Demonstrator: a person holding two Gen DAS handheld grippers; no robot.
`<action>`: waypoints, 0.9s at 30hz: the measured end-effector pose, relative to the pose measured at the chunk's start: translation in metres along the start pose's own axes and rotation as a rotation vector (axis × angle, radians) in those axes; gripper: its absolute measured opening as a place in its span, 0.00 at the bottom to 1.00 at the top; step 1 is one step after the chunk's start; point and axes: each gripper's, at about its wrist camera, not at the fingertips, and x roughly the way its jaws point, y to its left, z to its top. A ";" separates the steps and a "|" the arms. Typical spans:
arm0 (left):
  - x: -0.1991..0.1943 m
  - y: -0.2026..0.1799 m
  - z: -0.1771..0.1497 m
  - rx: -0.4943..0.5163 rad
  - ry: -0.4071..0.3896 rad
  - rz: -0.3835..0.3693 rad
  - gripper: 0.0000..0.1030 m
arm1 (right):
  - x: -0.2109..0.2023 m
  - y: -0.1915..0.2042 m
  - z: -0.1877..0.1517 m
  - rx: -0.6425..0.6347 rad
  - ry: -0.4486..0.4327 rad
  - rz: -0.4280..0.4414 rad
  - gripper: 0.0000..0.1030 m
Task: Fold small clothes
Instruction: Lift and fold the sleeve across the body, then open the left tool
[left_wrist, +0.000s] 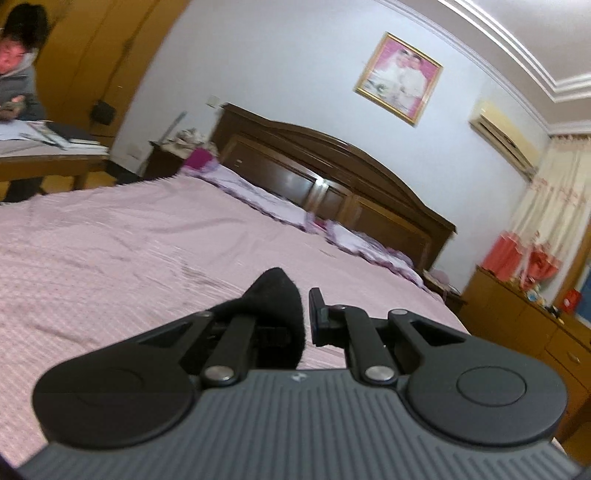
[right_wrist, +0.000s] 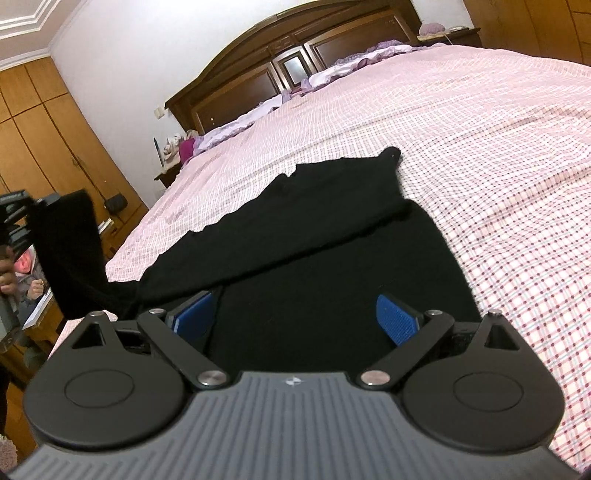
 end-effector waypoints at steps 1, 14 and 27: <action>0.004 -0.006 -0.004 0.009 0.009 -0.009 0.10 | -0.001 -0.001 0.000 -0.001 -0.005 0.000 0.95; 0.067 -0.068 -0.091 0.093 0.210 -0.100 0.10 | -0.001 -0.019 -0.001 0.027 -0.034 0.004 0.95; 0.107 -0.058 -0.169 0.086 0.452 -0.066 0.11 | 0.005 -0.033 -0.005 0.065 -0.026 -0.006 0.95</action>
